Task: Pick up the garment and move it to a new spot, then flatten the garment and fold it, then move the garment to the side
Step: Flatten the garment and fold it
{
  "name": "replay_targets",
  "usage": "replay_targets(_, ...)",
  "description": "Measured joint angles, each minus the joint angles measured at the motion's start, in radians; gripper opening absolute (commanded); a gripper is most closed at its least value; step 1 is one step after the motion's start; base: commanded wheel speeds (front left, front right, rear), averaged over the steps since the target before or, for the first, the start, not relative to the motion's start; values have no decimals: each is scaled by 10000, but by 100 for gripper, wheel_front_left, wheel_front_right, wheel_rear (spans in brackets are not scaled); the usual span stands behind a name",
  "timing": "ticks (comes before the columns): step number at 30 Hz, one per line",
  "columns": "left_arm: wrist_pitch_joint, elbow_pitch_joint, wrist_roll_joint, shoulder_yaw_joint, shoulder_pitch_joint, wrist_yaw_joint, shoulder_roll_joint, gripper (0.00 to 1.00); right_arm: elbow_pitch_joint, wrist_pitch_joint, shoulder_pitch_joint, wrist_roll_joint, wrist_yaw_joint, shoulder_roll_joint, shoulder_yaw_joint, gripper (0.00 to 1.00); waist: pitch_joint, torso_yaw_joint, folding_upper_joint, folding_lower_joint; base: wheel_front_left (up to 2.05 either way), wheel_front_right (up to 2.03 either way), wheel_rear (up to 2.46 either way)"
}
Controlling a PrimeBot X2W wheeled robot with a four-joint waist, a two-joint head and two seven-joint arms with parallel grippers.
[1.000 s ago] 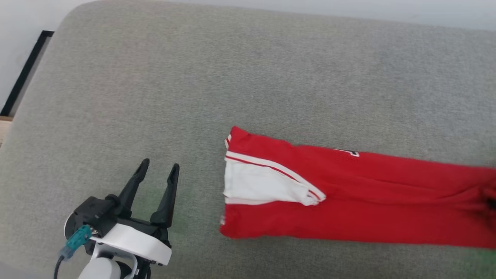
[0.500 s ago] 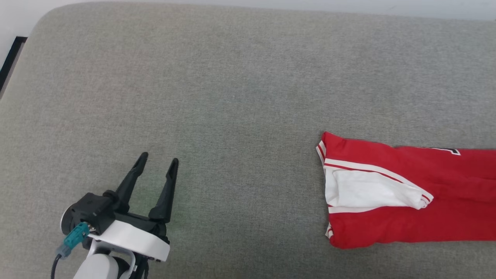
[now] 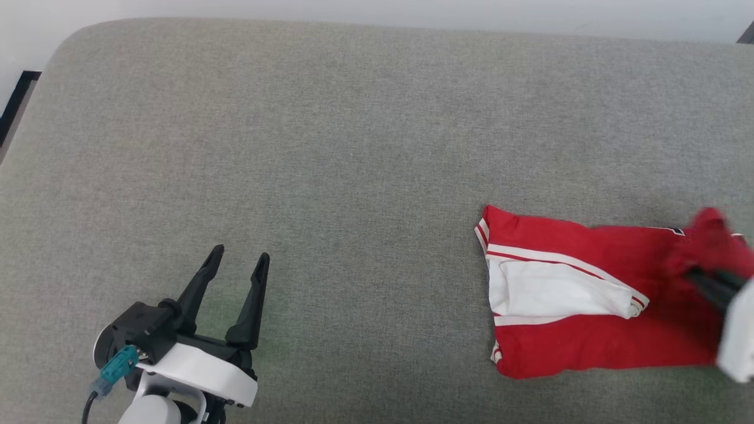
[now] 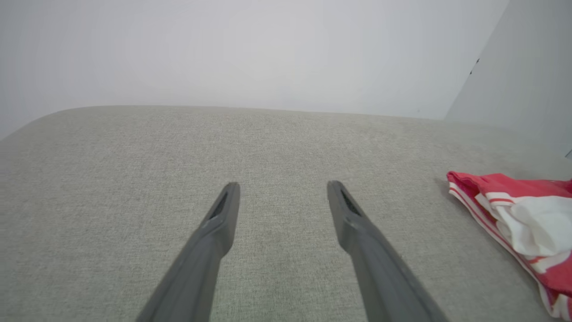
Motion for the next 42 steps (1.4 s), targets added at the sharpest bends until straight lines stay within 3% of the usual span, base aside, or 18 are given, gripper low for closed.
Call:
replay_targets(6,-2,2,-148,-146,-47,0,-56,100,-328,236,-949,-198,0,59,2462,0,156,199,0,0,0,0,0)
replay_targets(12,-2,17,-236,-297,-300,0,-81,100,428,190,-1968,-380,0,-21,3946,0,400,462,0,0,0,0,0)
replay_targets(21,0,199,-380,-456,-562,0,-140,100,2313,-652,-2792,-305,0,-44,5089,0,664,731,0,0,0,0,0)
replay_targets(22,0,219,-407,-437,-582,0,-138,100,2451,-823,-2807,-265,0,-40,5110,16,643,716,0,0,0,0,0)
replay_targets(23,0,236,-418,-410,-581,0,-134,100,2564,-959,-2813,-238,0,-27,5114,45,610,694,-1,0,0,0,0)
replay_targets(24,0,249,-426,-376,-570,0,-127,100,2627,-1081,-2823,-163,0,-10,5099,100,569,661,0,-1,0,0,0)
replay_targets(29,-2,290,-433,-190,-327,0,-40,100,2596,-1699,-2897,203,0,111,4694,100,242,406,0,0,0,0,0)
replay_targets(34,0,435,-401,-27,-183,0,31,100,2648,-2449,-2937,384,0,-240,4215,100,-180,26,0,-1,0,0,0)
replay_targets(42,-2,748,-757,257,-86,0,-94,100,4351,-5691,-2582,577,0,-527,3751,100,-804,-552,0,0,0,0,0)
